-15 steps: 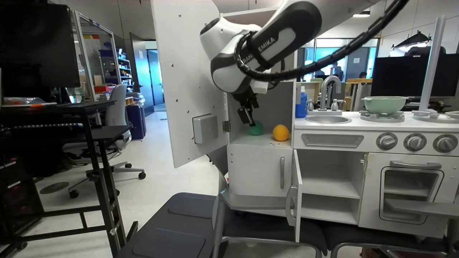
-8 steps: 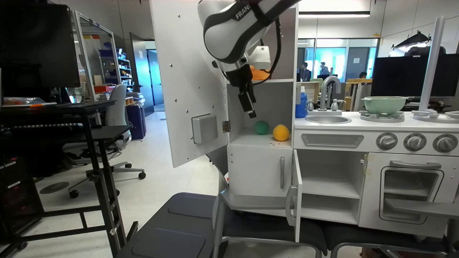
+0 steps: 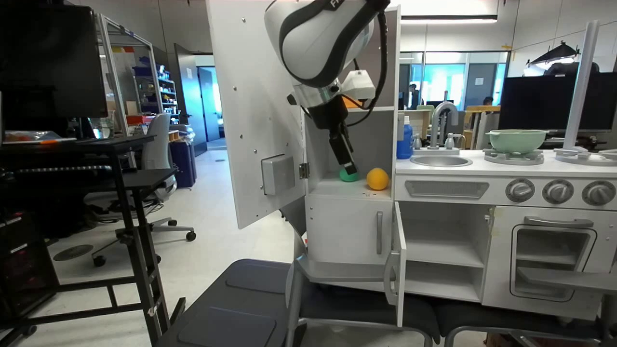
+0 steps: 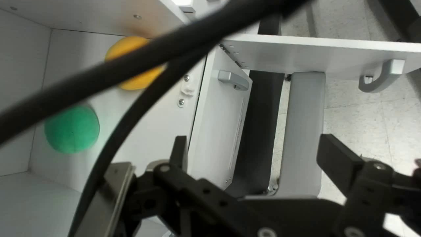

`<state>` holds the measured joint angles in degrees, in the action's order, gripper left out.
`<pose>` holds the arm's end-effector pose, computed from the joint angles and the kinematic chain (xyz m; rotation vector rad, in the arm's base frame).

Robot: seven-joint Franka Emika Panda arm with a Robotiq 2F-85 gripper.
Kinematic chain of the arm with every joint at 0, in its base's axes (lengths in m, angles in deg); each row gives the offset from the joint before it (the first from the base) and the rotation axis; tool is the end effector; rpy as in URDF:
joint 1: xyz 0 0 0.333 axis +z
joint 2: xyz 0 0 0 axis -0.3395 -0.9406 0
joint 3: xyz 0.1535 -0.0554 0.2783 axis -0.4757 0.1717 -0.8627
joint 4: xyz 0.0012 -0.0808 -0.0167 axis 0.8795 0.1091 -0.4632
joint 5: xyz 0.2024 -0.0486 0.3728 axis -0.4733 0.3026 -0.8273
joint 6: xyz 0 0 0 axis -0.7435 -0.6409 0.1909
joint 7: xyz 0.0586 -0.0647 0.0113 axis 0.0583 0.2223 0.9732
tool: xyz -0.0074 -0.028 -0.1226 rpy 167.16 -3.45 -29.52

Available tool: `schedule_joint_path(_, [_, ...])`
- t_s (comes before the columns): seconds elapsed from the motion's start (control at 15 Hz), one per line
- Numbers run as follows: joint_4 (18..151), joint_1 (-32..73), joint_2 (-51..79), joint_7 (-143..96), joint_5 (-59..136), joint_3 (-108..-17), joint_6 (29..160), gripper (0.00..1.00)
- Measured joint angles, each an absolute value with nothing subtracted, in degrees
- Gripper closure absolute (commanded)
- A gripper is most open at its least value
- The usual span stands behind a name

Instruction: Open the cupboard and put the yellow and green objects inside.

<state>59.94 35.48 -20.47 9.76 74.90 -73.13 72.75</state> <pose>0.7607 0.2309 0.2254 2.1995 1.4230 -0.1576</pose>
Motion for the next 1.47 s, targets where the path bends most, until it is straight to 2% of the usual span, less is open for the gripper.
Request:
schedule_joint_path(0.73, [91.7,35.1,1.6,-12.2,72.5,-73.1,86.6,0.00])
schedule_joint_path(1.47, [124.4,31.6,36.4,-15.3,44.7,-74.4,88.8,0.00])
